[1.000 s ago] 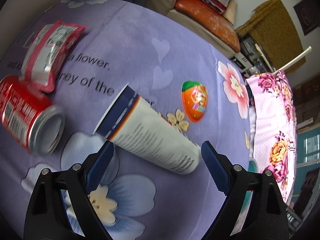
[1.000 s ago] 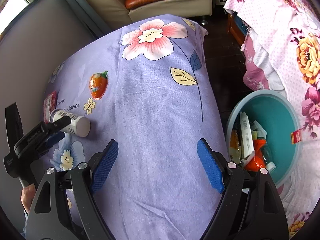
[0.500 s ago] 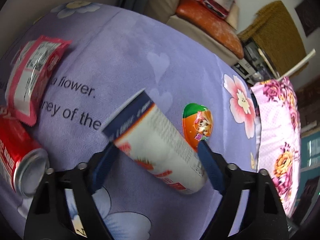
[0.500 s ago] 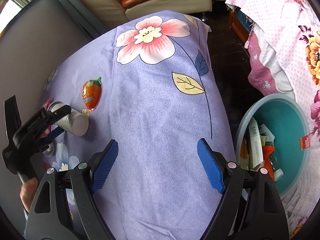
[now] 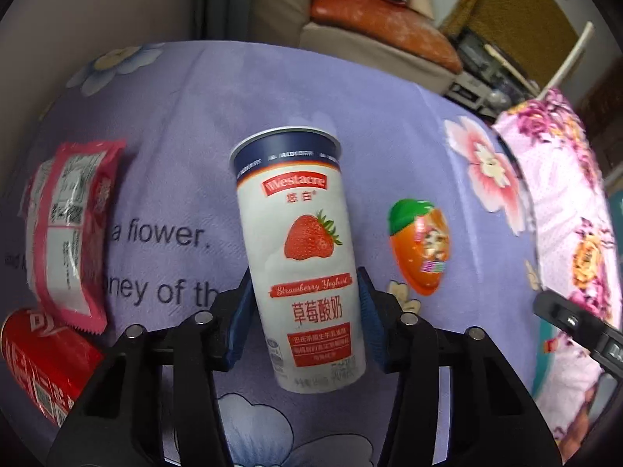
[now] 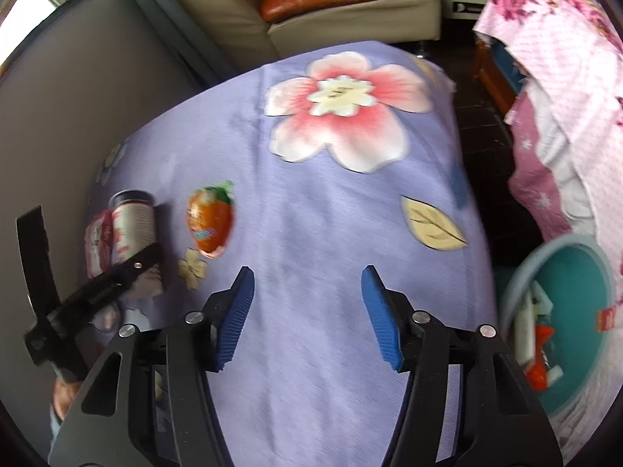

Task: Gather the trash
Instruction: 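Lift the yogurt bottle with the left tool while the right tool grasps the orange egg candy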

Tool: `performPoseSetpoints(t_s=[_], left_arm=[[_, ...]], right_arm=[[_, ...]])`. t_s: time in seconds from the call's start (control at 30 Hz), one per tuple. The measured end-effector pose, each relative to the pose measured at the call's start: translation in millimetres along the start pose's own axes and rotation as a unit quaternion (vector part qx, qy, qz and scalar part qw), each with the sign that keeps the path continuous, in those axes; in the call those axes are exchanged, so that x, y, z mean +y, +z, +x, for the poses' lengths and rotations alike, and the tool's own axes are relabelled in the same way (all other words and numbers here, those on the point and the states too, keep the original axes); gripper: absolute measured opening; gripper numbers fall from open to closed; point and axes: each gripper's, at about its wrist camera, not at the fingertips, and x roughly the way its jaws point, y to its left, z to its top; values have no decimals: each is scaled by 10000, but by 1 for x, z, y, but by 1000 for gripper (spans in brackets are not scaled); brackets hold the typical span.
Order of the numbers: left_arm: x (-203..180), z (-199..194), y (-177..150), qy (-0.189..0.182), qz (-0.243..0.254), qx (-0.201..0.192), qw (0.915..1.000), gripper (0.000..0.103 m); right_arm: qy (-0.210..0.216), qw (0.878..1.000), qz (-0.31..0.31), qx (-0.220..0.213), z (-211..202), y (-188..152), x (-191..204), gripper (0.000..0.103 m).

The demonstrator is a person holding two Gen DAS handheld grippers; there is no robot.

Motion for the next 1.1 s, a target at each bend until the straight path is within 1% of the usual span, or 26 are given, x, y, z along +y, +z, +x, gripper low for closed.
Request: performPoseSetpoints(t_s=[0.03,0.1,0.13,0.23,0.27,0.4,0.53,0.57,0.63,0.73,0.8,0.87,0.9,0.93,0.97,1.1], left_arm=[[3,-4,1,-81,51,-20,10000,50],[8,-10,2,-41,63,-88,9999,50],[12,-13,3,-81,32,-92,9999,50],[21,-25,7,-146,-19,-209,9997,50],[25,-30,9,-171,-29,-253,9995,50],[34,-42,16,-192,-13,-336,9993,50],[38,-44,19,-250,-45,-349,9991,50],[38,-44,19,-242,-46,-351,9991,50],[39,-44,18,-250,-57,-324,9991,50],[36,-42,15,-234,-35,-289,9993,50],[35,-45,14,-235,-40,-311,9992,50],[35,-46,14,-217,-28,-323,9992,50],[35,-47,14,-205,-27,-325,9993,50],[36,-48,14,-188,-35,-330,9993,50],[37,-49,13,-169,-47,-336,9993,50],[32,-52,11,-166,27,-323,9993,50]], right_arm=[[13,10000,-84,-22,2,2,5,53],[39,9993,-379,-44,12,10,22,52],[53,9990,-440,-34,15,12,26,50],[128,9966,-807,59,37,21,48,36],[129,9963,-845,69,39,23,51,33],[90,9920,-1258,73,59,29,73,33],[-38,9898,-1423,43,74,32,86,34],[-40,9892,-1467,38,78,33,87,37],[-52,9885,-1511,17,79,32,89,39],[-12,9891,-1471,92,81,33,91,40],[21,9878,-1560,26,80,34,94,40],[19,9867,-1620,93,85,33,94,47],[-10,9863,-1645,107,89,33,94,48],[-71,9857,-1682,-15,88,33,93,48],[-63,9860,-1668,-24,87,32,93,41],[-3,9892,-1462,-92,71,23,79,41]])
